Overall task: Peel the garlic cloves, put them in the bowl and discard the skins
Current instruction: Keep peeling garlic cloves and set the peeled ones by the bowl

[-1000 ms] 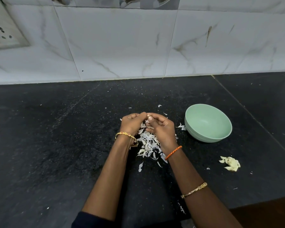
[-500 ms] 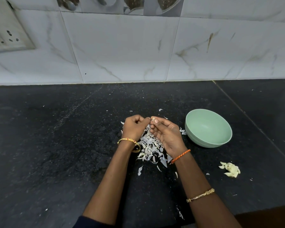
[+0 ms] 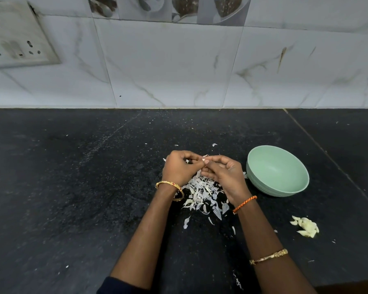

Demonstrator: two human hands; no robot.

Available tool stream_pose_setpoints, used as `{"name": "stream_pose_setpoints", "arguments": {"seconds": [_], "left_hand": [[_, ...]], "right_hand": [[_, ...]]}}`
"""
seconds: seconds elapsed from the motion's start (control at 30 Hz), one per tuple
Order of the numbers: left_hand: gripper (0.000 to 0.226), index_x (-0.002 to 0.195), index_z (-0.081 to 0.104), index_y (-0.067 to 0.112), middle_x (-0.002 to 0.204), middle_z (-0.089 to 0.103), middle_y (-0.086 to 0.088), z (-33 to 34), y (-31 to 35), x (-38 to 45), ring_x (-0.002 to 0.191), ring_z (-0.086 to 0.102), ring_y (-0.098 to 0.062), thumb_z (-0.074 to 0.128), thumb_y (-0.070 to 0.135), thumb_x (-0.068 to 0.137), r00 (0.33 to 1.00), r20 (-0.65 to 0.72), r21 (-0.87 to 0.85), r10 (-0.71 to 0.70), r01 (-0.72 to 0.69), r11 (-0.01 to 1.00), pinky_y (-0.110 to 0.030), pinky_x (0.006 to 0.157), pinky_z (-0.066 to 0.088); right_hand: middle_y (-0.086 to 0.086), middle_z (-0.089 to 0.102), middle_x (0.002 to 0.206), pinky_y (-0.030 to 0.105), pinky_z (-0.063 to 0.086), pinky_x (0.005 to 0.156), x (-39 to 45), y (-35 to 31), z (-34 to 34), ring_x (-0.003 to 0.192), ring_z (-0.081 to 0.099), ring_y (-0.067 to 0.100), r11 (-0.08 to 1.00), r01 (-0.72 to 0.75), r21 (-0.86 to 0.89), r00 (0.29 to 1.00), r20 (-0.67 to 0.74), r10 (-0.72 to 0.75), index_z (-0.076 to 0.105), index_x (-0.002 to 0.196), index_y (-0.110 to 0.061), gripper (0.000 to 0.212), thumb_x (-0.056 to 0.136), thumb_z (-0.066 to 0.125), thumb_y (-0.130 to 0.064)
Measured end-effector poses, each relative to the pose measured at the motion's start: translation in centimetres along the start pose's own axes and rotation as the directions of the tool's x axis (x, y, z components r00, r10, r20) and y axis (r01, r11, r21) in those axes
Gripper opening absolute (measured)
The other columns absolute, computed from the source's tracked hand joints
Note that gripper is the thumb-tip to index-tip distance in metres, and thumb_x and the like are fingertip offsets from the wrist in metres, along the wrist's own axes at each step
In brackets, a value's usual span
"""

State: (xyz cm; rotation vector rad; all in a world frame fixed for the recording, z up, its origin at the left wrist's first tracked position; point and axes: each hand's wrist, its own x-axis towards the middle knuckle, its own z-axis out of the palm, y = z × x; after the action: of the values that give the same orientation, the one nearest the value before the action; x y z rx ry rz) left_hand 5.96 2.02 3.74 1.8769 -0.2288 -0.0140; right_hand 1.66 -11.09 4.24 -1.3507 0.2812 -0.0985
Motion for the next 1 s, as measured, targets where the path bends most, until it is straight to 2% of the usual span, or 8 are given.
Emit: {"name": "stream_pose_setpoints", "arguments": {"seconds": [0.27,0.47,0.63,0.77,0.83,0.9,0.93,1.0], "left_hand": [[0.006,0.085,0.075,0.011,0.077,0.070,0.004,0.1,-0.1,-0.2,0.074,0.064,-0.009,0.075,0.012,0.079,0.999,0.036,-0.035,0.000,0.002,0.999,-0.022,0.070,0.053],[0.009,0.072,0.074,0.021,0.062,0.056,0.005,-0.1,-0.1,-0.3,0.061,0.050,-0.010,0.078,0.013,0.074,0.997,0.040,0.084,0.061,-0.064,0.994,-0.028,0.060,0.045],[0.008,0.067,0.074,0.014,0.060,0.050,0.004,0.5,0.1,-0.5,0.056,0.049,-0.011,0.074,0.007,0.070,0.991,-0.039,0.183,0.125,-0.116,0.976,-0.034,0.059,0.049],[0.007,0.068,0.073,0.014,0.063,0.050,0.002,0.5,0.0,-0.6,0.056,0.046,-0.009,0.074,0.008,0.070,0.991,-0.041,0.188,0.125,-0.115,0.975,-0.034,0.058,0.047],[0.006,0.069,0.073,0.018,0.068,0.053,0.004,0.4,-0.3,-0.5,0.058,0.045,-0.005,0.076,0.012,0.070,0.996,-0.024,0.203,0.086,-0.080,0.976,-0.029,0.057,0.042],[0.010,0.066,0.071,0.025,0.075,0.059,0.005,0.4,-0.3,-0.5,0.069,0.053,-0.006,0.076,0.016,0.069,0.999,-0.025,0.199,0.045,-0.039,0.979,-0.022,0.063,0.045],[0.013,0.063,0.070,0.026,0.078,0.064,0.003,0.4,-0.3,-0.4,0.077,0.058,-0.009,0.076,0.016,0.069,0.999,-0.031,0.176,0.025,-0.019,0.984,-0.015,0.068,0.045],[0.014,0.061,0.069,0.023,0.079,0.070,-0.001,0.5,-0.3,-0.4,0.083,0.061,-0.010,0.076,0.014,0.069,0.999,-0.046,0.110,-0.021,0.026,0.994,0.004,0.070,0.033]], "right_hand": [[0.015,0.071,0.079,0.022,0.058,0.064,0.0,0.3,-0.5,0.065,0.070,0.015,0.999,0.013,-0.047,1.000,0.010,-0.013,0.066,0.097,0.006,0.012,0.086,0.065,0.002],[0.016,0.072,0.078,0.022,0.058,0.066,-0.1,0.0,-1.2,0.068,0.071,0.017,0.956,0.078,-0.283,0.995,0.084,-0.056,0.069,0.095,0.002,0.012,0.083,0.069,0.003],[0.008,0.072,0.074,0.022,0.058,0.065,-0.4,-0.2,-0.7,0.064,0.070,0.013,0.865,0.176,-0.470,0.984,0.082,-0.156,0.072,0.090,-0.002,0.009,0.082,0.070,0.002],[0.008,0.072,0.076,0.026,0.060,0.069,-0.3,-0.1,-1.0,0.068,0.071,0.016,0.834,0.201,-0.513,0.980,0.095,-0.177,0.072,0.091,-0.003,0.009,0.083,0.070,-0.001],[0.007,0.072,0.077,0.028,0.060,0.071,-0.3,0.0,-1.2,0.071,0.072,0.016,0.812,0.222,-0.539,0.975,0.127,-0.182,0.072,0.094,-0.003,0.010,0.084,0.069,-0.004],[0.007,0.072,0.078,0.030,0.060,0.073,-0.3,0.4,-1.2,0.073,0.072,0.017,0.797,0.248,-0.550,0.969,0.141,-0.204,0.072,0.094,-0.005,0.009,0.086,0.069,-0.006],[0.008,0.072,0.078,0.031,0.060,0.074,-0.3,0.7,-1.2,0.075,0.072,0.019,0.805,0.252,-0.537,0.968,0.134,-0.214,0.072,0.094,-0.006,0.009,0.086,0.069,-0.007],[0.008,0.072,0.080,0.031,0.059,0.076,-0.3,1.3,-1.2,0.078,0.072,0.020,0.835,0.259,-0.486,0.965,0.102,-0.240,0.072,0.094,-0.007,0.009,0.086,0.068,-0.006]]}}
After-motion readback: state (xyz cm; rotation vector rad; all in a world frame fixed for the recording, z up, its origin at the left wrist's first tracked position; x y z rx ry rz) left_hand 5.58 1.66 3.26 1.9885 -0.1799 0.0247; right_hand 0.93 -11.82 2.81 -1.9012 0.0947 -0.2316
